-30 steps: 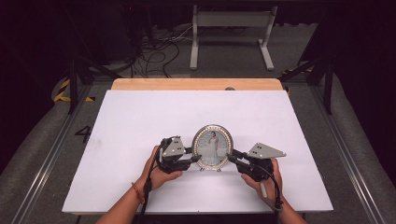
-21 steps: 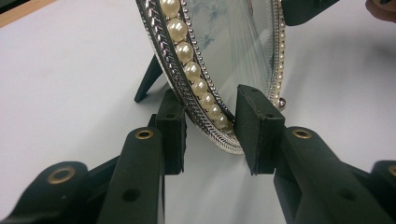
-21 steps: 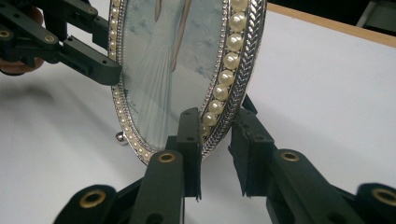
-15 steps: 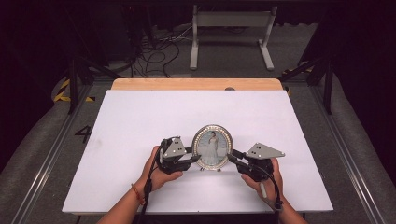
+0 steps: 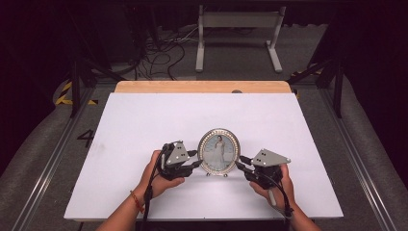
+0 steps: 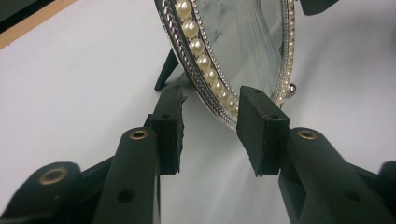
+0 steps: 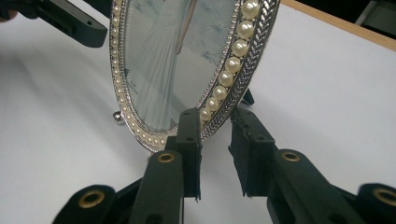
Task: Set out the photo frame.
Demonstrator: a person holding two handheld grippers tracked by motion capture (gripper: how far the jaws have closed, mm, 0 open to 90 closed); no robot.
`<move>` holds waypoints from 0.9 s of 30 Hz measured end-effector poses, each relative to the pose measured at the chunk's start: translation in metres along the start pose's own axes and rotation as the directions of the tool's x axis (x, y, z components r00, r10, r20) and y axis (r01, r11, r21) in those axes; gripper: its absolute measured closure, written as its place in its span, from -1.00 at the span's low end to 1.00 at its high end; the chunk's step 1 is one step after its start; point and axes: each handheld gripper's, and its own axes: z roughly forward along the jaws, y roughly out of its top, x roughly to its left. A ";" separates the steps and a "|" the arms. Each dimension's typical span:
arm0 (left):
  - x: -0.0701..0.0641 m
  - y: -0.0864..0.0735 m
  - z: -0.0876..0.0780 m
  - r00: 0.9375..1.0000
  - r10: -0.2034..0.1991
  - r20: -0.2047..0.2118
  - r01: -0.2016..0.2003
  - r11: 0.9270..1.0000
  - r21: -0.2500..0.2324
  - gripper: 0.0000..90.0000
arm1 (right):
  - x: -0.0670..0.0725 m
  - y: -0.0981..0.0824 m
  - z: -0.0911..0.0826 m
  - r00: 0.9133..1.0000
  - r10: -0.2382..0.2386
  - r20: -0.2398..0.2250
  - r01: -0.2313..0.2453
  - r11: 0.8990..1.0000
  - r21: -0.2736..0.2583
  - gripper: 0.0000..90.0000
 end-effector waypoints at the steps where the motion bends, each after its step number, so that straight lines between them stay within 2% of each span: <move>1: 0.000 -0.001 -0.002 1.000 0.003 -0.010 -0.003 1.000 0.003 0.34 | 0.000 0.000 -0.001 1.000 -0.011 0.005 0.011 1.000 0.002 0.63; 4: 0.001 -0.003 -0.006 1.000 0.009 -0.029 -0.009 1.000 0.008 0.32 | -0.001 0.001 -0.004 1.000 -0.015 0.009 0.015 1.000 -0.006 0.61; 7: 0.002 -0.005 -0.011 1.000 0.012 -0.029 -0.011 1.000 0.014 0.29 | -0.003 -0.001 -0.007 1.000 -0.006 0.005 0.006 1.000 -0.013 0.57; 9: 0.001 -0.007 -0.014 0.999 0.027 -0.043 -0.026 0.999 0.029 0.28 | -0.005 -0.002 -0.009 1.000 -0.006 0.007 0.006 1.000 -0.016 0.57; 18: -0.001 -0.016 -0.024 0.997 0.049 -0.053 -0.045 0.997 0.059 0.15 | -0.009 -0.009 -0.017 1.000 -0.018 0.015 0.018 1.000 -0.012 0.43; 23: 0.002 -0.022 -0.029 0.997 0.014 -0.082 -0.010 0.999 0.053 -0.16 | -0.013 -0.012 -0.022 1.000 -0.009 0.015 0.009 1.000 -0.018 0.31; 27: 0.004 -0.027 -0.032 0.996 0.013 -0.090 -0.008 0.998 0.061 -0.32 | -0.015 -0.016 -0.023 1.000 -0.014 0.023 0.014 1.000 -0.007 0.23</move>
